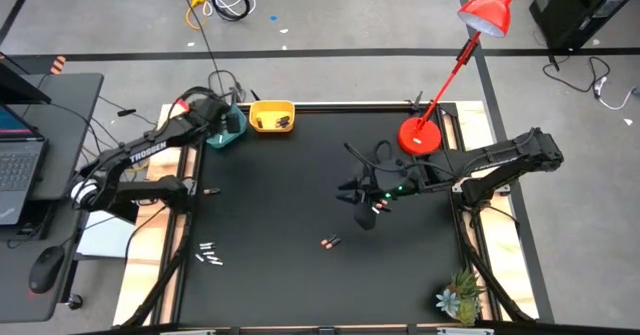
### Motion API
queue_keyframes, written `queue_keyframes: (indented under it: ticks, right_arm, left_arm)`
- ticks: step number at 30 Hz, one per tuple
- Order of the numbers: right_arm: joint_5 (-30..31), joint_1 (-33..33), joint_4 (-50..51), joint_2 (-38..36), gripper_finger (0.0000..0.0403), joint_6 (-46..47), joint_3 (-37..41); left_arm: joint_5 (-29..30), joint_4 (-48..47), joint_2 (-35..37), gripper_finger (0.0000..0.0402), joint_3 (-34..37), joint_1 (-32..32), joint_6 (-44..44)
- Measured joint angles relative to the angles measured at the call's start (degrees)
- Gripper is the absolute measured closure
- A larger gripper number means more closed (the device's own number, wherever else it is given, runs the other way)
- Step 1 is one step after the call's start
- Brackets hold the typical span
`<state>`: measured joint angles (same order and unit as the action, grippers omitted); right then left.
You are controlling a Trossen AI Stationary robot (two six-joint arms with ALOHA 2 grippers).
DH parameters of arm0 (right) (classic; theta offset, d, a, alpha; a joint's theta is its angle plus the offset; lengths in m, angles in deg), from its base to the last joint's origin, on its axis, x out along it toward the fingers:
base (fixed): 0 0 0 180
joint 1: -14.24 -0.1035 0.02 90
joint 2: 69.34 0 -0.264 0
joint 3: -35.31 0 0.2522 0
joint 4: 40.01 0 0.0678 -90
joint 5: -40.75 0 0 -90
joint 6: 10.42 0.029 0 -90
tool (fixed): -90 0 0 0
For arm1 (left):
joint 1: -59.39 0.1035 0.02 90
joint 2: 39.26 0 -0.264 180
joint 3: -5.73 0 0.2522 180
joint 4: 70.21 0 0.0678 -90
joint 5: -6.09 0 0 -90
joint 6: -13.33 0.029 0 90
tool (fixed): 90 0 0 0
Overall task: Sort batteries
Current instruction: Put the silver battery into the blue bin
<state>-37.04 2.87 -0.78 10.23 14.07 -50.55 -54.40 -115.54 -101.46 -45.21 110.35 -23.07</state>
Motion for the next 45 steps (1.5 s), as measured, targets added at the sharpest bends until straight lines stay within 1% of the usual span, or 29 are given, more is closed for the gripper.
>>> queue_keyframes:
  ticks: [2, 7, 9, 12, 15, 17, 20, 22, 24, 26, 30, 34, 36, 39, 42, 45]
  right_arm:
    - [0.1, -0.1, 0.0, 0.0, 0.0277, 0.0, 0.0]
    - [0.2, -0.2, -0.1, 0.0, 0.0278, 0.0, 0.0]
    - [0.2, -0.2, -0.1, 0.0, 0.0278, 0.0, 0.0]
    - [0.2, -0.2, -0.1, 0.0, 0.0278, 0.0, 0.0]
    - [0.3, 0.0, -0.1, 0.0, 0.0278, -0.9, 0.0]
    - [0.4, 0.4, -0.1, 0.0, 0.0278, -2.3, 0.0]
    - [0.4, 1.5, -0.1, 0.0, 0.0278, -5.1, 0.0]
    - [0.4, 2.6, -0.1, 0.0, 0.0278, -6.9, 0.0]
    - [0.4, 3.8, -0.1, 0.0, 0.0278, -8.4, 0.0]
    - [0.4, 5.2, -0.1, 0.0, 0.0278, -8.5, 0.0]
    - [-0.2, 9.2, 0.1, 0.0, 0.0278, -6.4, 0.0]
    - [-3.7, 12.6, 0.0, 0.0, 0.0281, -6.7, 0.0]
    - [-5.8, 13.7, 0.0, 0.0, 0.0283, -8.1, 0.0]
    - [-7.4, 14.6, -0.1, 0.0, 0.0284, -11.0, 0.0]
    - [-7.5, 15.1, -0.2, 0.0, 0.0284, -13.4, 0.0]
    - [-7.6, 15.7, -0.8, 0.0, 0.0285, -15.4, 0.0]
  left_arm:
    - [0.3, -0.9, -0.5, 0.0348, 0.0, 0.0, -0.3]
    - [0.4, -1.5, -0.8, 0.0275, 0.0, 0.1, -1.6]
    - [0.4, -1.2, -0.8, 0.0254, 0.0, 0.0, -1.6]
    - [-0.8, -1.7, -0.8, 0.0239, -0.1, 0.0, -1.6]
    - [-5.4, -1.4, -0.6, 0.0237, -1.3, -0.8, -1.2]
    - [-8.2, -1.0, 0.0, 0.0240, -2.5, -3.0, 1.4]
    - [-11.7, -1.2, 1.3, 0.0246, -5.0, -7.9, 6.9]
    - [-15.6, -1.3, 2.5, 0.0253, -6.4, -12.1, 10.1]
    - [-19.2, -2.7, 3.3, 0.0259, -7.9, -16.6, 11.1]
    - [-20.5, -6.0, 3.6, 0.0266, -9.3, -22.0, 10.5]
    - [-20.4, -14.4, 3.7, 0.0279, -10.2, -33.8, 6.9]
    - [-21.0, -21.0, 3.7, 0.0293, -10.2, -45.1, 1.9]
    - [-24.1, -23.0, 3.7, 0.0299, -10.2, -49.6, -0.4]
    - [-31.2, -26.3, 3.5, 0.0304, -10.2, -54.4, -4.8]
    - [-37.5, -26.8, 3.2, 0.0305, -9.2, -57.7, -8.7]
    - [-41.2, -26.6, 2.9, 0.0305, -8.0, -60.0, -9.3]
